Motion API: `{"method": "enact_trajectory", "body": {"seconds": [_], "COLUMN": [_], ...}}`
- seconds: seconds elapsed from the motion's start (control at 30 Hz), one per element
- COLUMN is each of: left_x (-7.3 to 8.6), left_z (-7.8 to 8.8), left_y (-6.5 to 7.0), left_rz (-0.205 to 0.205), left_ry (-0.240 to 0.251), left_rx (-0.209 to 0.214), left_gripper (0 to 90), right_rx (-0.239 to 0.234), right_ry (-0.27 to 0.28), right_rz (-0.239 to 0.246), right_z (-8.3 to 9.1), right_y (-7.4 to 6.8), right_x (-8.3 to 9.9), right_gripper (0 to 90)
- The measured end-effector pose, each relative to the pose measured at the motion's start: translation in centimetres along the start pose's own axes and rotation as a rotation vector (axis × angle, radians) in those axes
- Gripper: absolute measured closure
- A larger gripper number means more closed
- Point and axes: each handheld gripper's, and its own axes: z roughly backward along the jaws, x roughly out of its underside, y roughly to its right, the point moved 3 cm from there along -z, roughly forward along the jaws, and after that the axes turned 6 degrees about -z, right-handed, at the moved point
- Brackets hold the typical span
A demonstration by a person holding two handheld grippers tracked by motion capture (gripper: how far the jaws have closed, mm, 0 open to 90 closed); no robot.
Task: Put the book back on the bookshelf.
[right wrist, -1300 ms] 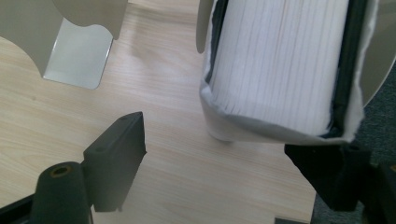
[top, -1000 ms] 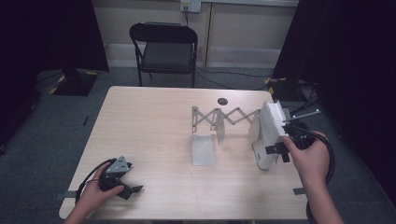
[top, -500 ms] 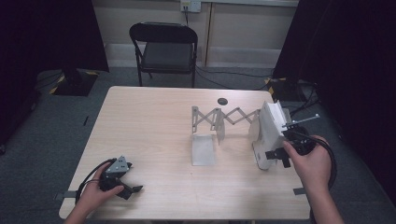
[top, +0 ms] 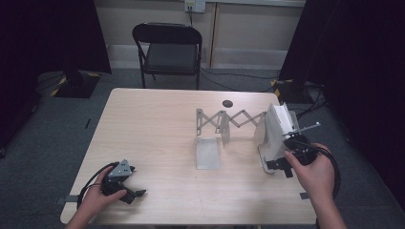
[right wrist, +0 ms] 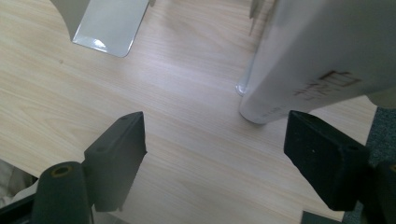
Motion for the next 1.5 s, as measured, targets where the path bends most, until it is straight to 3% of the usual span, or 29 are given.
{"method": "enact_trajectory", "body": {"seconds": [0.7, 1.5], "left_x": [0.0, 0.0], "left_z": [0.0, 0.0], "left_y": [0.0, 0.0], "left_rz": [0.0, 0.0], "left_ry": [-0.002, 0.0], "left_rx": [-0.001, 0.0], "left_gripper": [0.0, 0.0], "right_rx": [-0.071, -0.147], "right_ry": [-0.009, -0.013], "right_rz": [0.09, 0.136], "right_z": [-2.2, -5.3], "right_y": [-3.8, -6.2], "right_x": [-0.3, -0.2], "right_gripper": [20.7, 20.8]}}
